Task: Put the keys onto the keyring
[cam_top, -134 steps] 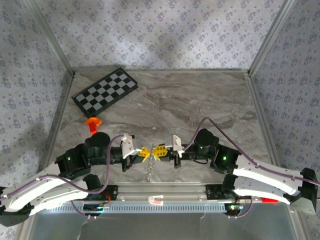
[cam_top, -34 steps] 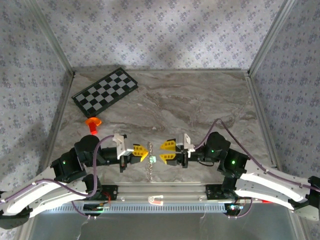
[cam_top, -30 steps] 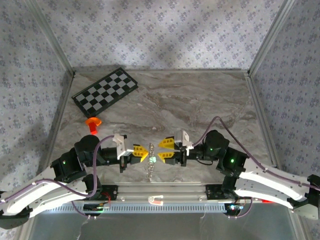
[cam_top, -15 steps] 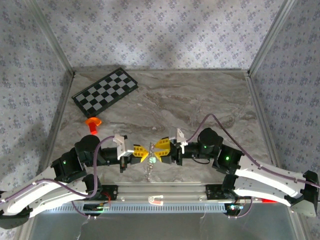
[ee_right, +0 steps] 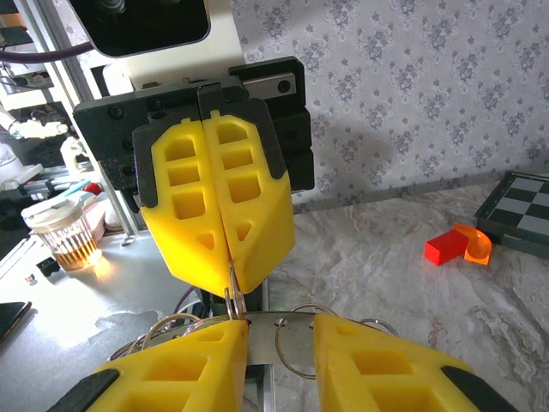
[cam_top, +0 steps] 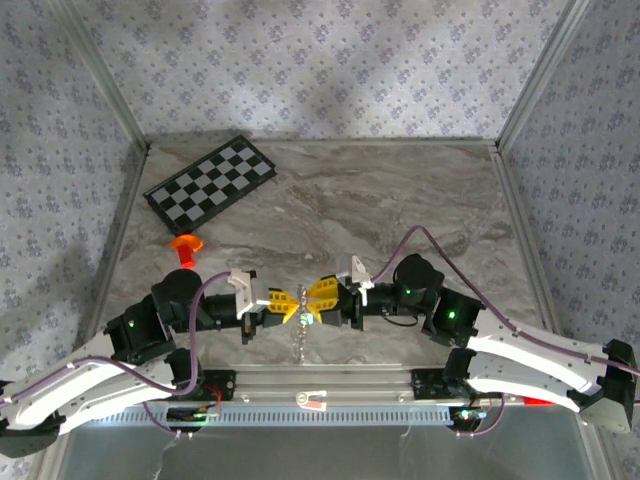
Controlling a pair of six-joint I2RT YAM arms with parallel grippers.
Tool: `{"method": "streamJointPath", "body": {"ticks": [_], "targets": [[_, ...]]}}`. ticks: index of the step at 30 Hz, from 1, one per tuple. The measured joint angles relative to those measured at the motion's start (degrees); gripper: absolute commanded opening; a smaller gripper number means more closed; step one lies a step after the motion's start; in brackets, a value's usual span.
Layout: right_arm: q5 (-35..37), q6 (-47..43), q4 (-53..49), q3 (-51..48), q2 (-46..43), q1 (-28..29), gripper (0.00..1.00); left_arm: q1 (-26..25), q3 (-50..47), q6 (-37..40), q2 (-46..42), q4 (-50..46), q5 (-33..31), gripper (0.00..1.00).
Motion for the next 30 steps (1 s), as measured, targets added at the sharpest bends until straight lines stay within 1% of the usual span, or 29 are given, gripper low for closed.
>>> {"method": "streamJointPath", "body": {"ticks": [10, 18, 21, 26, 30], "targets": [[-0.8, 0.6, 0.3, 0.0, -0.1, 0.0, 0.28, 0.0, 0.0, 0.2, 0.4, 0.0, 0.0, 0.0], [-1.3, 0.8, 1.5, 0.0, 0.0, 0.0, 0.22, 0.0, 0.0, 0.2, 1.1, 0.0, 0.0, 0.0], [-1.3, 0.8, 1.4, 0.0, 0.2, 0.0, 0.22, 0.0, 0.0, 0.2, 1.2, 0.0, 0.0, 0.0], [-1.3, 0.7, 0.7, 0.0, 0.2, 0.0, 0.3, 0.0, 0.0, 0.3, 1.2, 0.0, 0.0, 0.0], [-1.2, 0.7, -0.7, 0.0, 0.0, 0.0, 0.29, 0.0, 0.0, 0.4, 1.1, 0.0, 0.0, 0.0]]}}
